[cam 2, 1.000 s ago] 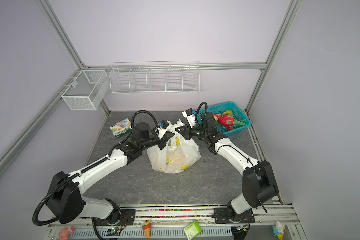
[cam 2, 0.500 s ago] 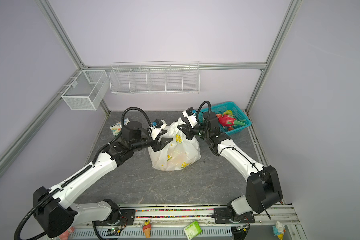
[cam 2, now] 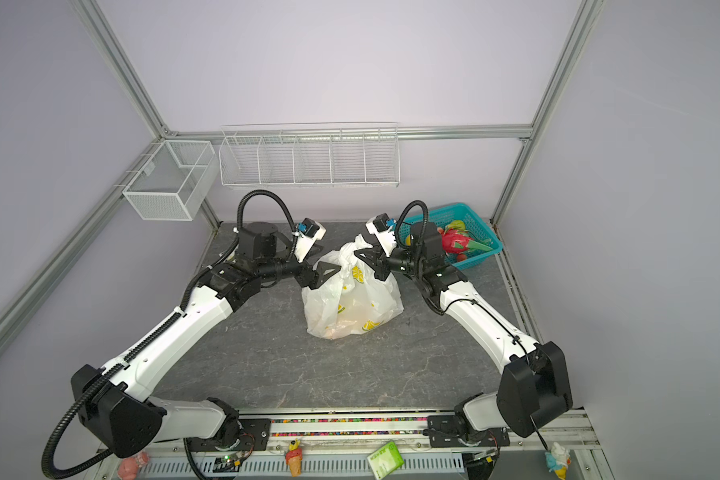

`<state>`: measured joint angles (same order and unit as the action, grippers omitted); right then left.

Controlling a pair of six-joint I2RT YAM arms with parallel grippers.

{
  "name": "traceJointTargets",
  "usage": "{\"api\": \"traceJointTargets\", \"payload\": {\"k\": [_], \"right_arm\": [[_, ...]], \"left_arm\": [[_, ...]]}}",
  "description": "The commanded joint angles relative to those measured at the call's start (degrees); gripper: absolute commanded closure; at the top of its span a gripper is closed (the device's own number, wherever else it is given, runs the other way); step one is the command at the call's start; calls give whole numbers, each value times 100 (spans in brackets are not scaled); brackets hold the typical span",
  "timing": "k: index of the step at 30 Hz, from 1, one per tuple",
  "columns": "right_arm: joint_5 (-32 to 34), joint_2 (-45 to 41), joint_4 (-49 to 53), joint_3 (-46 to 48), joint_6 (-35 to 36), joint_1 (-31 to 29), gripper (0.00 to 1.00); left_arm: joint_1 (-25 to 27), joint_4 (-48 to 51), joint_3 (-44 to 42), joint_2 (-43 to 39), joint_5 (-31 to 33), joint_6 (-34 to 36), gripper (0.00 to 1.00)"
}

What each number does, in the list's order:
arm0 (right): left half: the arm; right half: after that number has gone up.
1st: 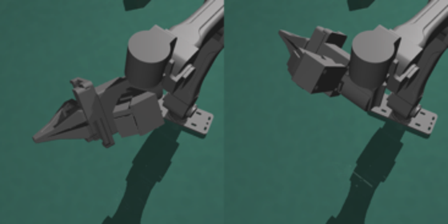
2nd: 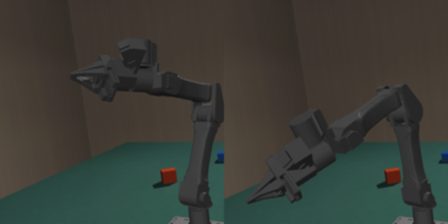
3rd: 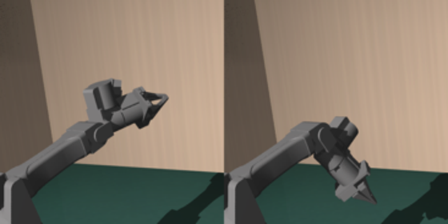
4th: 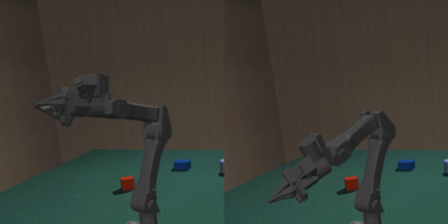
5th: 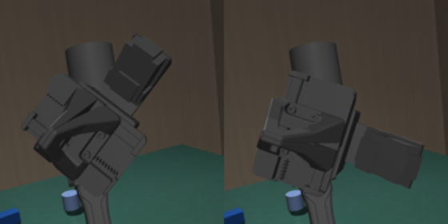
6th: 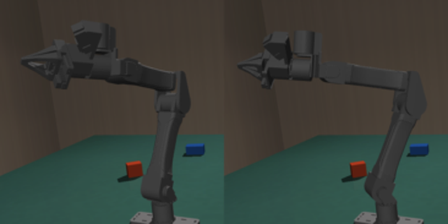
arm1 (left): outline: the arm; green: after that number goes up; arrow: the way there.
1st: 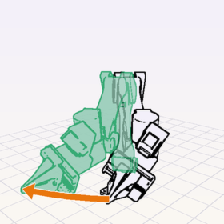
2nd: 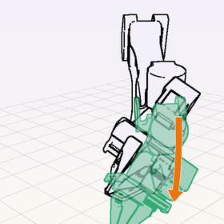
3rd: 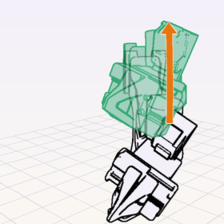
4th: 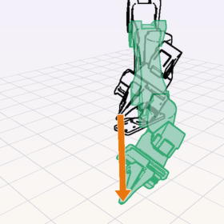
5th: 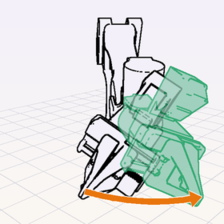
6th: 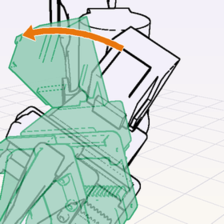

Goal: Place the fake fruits into the plastic bag and tie a complex knot

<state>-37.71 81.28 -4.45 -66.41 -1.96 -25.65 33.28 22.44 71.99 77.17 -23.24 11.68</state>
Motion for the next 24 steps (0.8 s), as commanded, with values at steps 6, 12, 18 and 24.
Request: {"api": "traceJointTargets", "payload": {"k": [6, 12, 18, 24], "right_arm": [[286, 165, 453, -486, -757, -35, 93], [323, 203, 717, -577, -670, -133, 93], [155, 135, 868, -526, -239, -8, 93], [-195, 173, 1005, -631, -41, 189, 93]], "left_arm": [[419, -576, -684, 71, 851, 476, 5], [496, -1322, -788, 244, 1513, 234, 6], [498, -1317, -643, 361, 1669, 219, 27], [491, -1119, -765, 181, 1939, 406, 42]]}}
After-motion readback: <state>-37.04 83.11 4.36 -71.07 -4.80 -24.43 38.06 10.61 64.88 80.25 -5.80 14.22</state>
